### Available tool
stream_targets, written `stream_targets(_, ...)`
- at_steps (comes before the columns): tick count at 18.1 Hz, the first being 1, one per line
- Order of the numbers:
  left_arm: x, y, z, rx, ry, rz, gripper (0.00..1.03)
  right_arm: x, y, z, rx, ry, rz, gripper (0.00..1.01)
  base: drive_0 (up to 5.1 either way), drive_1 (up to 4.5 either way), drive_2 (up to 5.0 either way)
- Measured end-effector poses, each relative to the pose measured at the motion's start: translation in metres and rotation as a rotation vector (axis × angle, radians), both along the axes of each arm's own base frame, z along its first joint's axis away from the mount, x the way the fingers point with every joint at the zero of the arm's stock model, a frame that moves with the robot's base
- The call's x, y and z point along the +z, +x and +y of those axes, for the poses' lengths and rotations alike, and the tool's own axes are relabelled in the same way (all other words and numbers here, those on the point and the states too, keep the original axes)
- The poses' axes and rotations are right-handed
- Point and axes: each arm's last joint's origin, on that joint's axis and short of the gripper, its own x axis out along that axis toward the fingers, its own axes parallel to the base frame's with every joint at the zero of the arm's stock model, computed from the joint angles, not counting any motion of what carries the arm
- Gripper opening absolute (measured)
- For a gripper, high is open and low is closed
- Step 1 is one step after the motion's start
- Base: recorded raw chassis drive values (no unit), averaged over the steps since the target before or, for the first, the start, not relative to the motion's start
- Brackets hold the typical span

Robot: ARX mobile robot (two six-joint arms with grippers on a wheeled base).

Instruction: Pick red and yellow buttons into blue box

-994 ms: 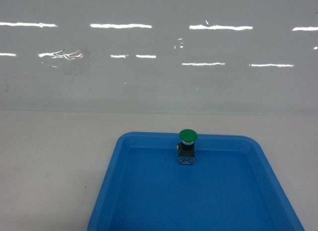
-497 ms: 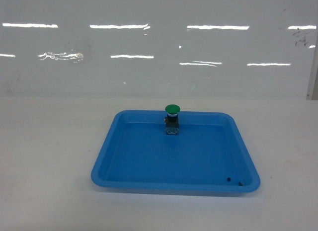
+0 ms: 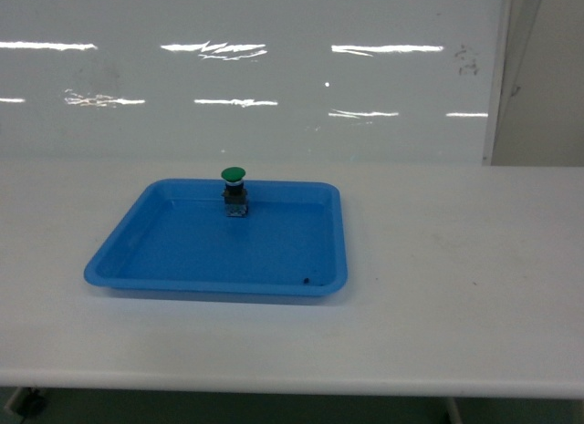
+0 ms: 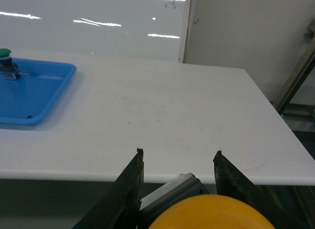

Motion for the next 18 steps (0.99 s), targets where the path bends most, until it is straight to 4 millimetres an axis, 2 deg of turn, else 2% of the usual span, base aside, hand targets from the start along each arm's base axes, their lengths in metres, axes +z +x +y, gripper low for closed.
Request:
stream_targets(10,-0.0008,0.0002,-0.0002,-0.002,0.001,0.007,0.32,0.0001,0.0,0.0,0.0,0.0,-0.001,0.38,0.0,-3.8,3.7)
stream_targets(18,0.0,0.0001,-0.0001,-0.001,0.0,0.0,0.32,0.0001,0.0,0.0,0.0,0.0,-0.001,0.38,5.0,-3.31,-1.3)
